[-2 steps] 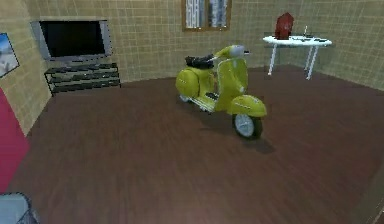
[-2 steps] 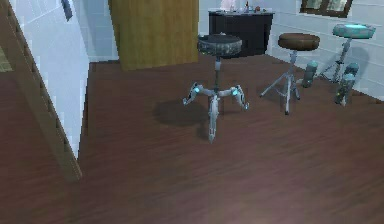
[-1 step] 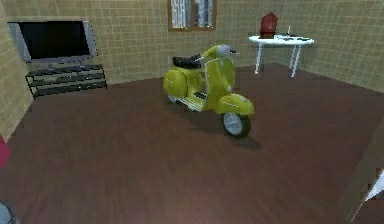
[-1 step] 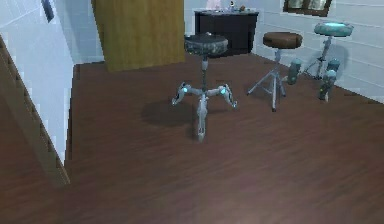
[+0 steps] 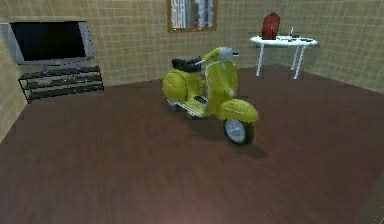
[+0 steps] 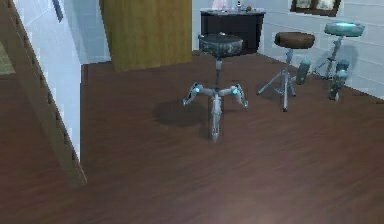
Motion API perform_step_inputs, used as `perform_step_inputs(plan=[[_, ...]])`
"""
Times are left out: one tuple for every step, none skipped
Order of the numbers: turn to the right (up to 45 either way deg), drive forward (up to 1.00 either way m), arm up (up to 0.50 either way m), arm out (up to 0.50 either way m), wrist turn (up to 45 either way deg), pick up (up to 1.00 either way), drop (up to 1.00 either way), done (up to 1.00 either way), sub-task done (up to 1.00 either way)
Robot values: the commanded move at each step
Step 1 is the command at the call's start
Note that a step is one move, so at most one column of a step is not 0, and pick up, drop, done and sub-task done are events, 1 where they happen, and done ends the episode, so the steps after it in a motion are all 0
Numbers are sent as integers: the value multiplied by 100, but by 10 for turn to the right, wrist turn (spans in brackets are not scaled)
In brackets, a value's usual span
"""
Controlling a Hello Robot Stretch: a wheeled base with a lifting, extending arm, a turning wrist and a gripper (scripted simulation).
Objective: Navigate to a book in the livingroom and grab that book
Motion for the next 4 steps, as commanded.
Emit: perform_step_inputs(plan=[[-150, 0, 0, 0, 0, 0, 0, 0, 0], [-30, 0, 0, 0, 0, 0, 0, 0, 0], [0, 100, 0, 0, 0, 0, 0, 0, 0], [0, 100, 0, 0, 0, 0, 0, 0, 0]])
